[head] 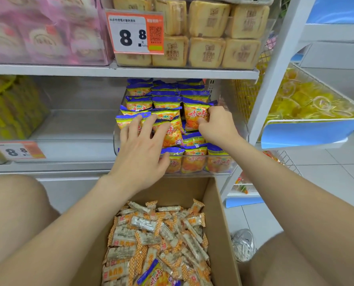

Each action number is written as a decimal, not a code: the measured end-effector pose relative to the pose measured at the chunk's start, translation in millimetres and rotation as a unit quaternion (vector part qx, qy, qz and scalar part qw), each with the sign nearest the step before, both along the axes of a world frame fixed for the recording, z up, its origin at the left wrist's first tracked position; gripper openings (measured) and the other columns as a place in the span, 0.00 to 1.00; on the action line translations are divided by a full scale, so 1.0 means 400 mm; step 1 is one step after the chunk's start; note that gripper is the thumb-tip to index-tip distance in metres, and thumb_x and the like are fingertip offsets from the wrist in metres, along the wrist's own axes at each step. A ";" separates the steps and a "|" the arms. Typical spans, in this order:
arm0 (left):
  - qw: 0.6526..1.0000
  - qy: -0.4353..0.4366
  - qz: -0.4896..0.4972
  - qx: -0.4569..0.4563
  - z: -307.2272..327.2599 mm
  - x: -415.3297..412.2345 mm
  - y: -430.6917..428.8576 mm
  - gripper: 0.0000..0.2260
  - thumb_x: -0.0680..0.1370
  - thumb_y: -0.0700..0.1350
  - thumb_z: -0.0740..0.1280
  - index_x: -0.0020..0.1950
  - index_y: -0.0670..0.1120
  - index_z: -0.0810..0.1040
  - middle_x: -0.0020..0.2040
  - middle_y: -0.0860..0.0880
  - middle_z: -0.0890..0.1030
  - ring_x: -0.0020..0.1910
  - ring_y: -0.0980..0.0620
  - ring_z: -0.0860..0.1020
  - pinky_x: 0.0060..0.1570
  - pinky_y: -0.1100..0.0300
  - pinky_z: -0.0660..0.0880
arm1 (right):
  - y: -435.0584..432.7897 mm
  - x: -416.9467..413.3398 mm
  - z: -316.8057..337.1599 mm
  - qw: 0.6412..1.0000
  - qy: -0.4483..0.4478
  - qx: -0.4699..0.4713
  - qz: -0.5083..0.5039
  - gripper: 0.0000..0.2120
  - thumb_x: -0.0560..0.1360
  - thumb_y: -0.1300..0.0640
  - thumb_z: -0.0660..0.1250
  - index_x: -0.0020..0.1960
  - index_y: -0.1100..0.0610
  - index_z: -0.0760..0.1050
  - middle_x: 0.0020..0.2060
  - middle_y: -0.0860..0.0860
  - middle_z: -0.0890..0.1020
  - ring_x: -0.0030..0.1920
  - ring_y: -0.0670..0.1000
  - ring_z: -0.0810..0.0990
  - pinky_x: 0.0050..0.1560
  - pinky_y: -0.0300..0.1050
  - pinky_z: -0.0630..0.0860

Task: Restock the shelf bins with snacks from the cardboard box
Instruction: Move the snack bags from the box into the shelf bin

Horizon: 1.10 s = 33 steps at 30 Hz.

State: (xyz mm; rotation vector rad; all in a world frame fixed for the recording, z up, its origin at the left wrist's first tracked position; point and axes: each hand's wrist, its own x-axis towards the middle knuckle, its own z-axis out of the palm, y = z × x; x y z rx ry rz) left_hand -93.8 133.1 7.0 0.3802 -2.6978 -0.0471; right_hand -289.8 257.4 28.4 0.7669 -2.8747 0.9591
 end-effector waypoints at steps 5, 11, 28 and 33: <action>0.988 0.122 -0.086 -0.030 0.017 0.013 0.009 0.15 0.77 0.46 0.70 0.63 0.45 0.79 0.63 0.45 0.77 0.67 0.41 0.74 0.64 0.45 0.71 | 0.050 0.052 0.015 0.995 0.087 -0.014 -0.046 0.20 0.73 0.49 0.69 0.60 0.57 0.69 0.54 0.56 0.77 0.51 0.60 0.78 0.51 0.58 0.78; 0.989 -0.010 -0.135 0.056 -0.020 0.065 0.062 0.08 0.78 0.57 0.64 0.44 0.54 0.75 0.35 0.57 0.76 0.36 0.53 0.76 0.33 0.55 0.73 | 0.134 0.213 -0.007 0.980 0.107 -0.037 0.163 0.05 0.70 0.55 0.64 0.46 0.50 0.74 0.36 0.46 0.80 0.40 0.51 0.79 0.40 0.53 0.77; 0.749 -0.629 -0.209 0.004 -0.633 0.190 0.158 0.34 0.75 0.55 0.78 0.77 0.47 0.71 0.70 0.43 0.76 0.69 0.39 0.74 0.69 0.43 0.73 | 0.168 0.389 -0.274 0.742 0.033 0.461 0.486 0.08 0.80 0.60 0.60 0.57 0.55 0.74 0.41 0.53 0.76 0.36 0.54 0.76 0.30 0.47 0.69; 0.762 -0.618 -0.193 0.033 -0.633 0.184 0.135 0.26 0.78 0.56 0.74 0.70 0.44 0.77 0.70 0.42 0.73 0.69 0.39 0.69 0.72 0.42 0.68 | 0.162 0.377 -0.266 0.740 0.027 0.470 0.480 0.09 0.79 0.60 0.61 0.57 0.55 0.76 0.43 0.54 0.78 0.39 0.57 0.79 0.36 0.51 0.79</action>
